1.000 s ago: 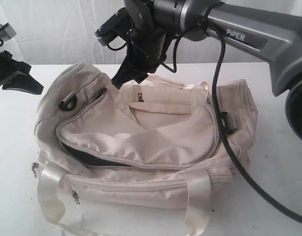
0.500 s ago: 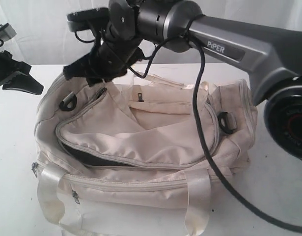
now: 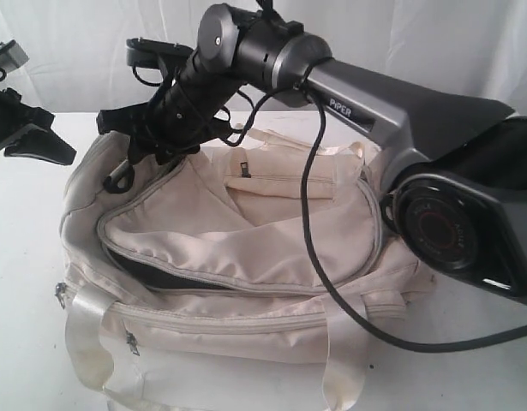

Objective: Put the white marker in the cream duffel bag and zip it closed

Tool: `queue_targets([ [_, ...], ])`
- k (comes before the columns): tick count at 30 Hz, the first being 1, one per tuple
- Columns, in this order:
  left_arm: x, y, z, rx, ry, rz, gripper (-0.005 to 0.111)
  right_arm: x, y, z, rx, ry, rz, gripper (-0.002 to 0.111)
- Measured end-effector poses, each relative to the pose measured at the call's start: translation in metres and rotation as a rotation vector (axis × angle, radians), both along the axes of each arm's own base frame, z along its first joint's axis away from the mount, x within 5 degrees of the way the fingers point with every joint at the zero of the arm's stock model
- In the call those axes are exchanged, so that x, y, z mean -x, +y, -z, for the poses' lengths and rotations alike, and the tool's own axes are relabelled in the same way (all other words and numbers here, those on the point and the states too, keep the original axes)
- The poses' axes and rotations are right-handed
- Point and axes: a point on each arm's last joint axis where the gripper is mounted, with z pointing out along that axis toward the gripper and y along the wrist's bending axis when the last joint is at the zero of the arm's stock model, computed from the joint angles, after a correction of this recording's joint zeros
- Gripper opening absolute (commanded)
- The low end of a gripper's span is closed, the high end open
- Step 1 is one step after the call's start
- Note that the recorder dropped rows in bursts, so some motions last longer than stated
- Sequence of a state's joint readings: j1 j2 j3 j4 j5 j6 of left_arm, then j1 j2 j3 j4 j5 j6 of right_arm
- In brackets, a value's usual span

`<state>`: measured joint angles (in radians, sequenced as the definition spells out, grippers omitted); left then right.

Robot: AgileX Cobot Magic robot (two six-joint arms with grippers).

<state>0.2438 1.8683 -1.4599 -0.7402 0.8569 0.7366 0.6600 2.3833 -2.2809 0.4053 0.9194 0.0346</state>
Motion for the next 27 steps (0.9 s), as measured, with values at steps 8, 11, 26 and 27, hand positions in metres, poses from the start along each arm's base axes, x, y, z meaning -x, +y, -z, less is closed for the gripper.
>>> queue_targets([
  [8,0.001,-0.001,0.0,0.005,0.008,0.009,0.0,0.004,0.005,0.017,0.034,0.063,-0.028,0.039],
  [11,0.001,-0.001,0.0,0.006,0.009,0.01,0.0,0.005,0.004,0.03,0.081,0.107,-0.046,0.039],
  [26,0.001,-0.001,0.0,0.006,0.009,0.01,0.0,0.01,-0.022,0.025,0.372,0.09,-0.082,0.039],
  [27,0.001,-0.001,0.0,0.006,0.009,0.01,0.0,0.011,-0.021,0.024,0.362,0.09,-0.098,0.039],
])
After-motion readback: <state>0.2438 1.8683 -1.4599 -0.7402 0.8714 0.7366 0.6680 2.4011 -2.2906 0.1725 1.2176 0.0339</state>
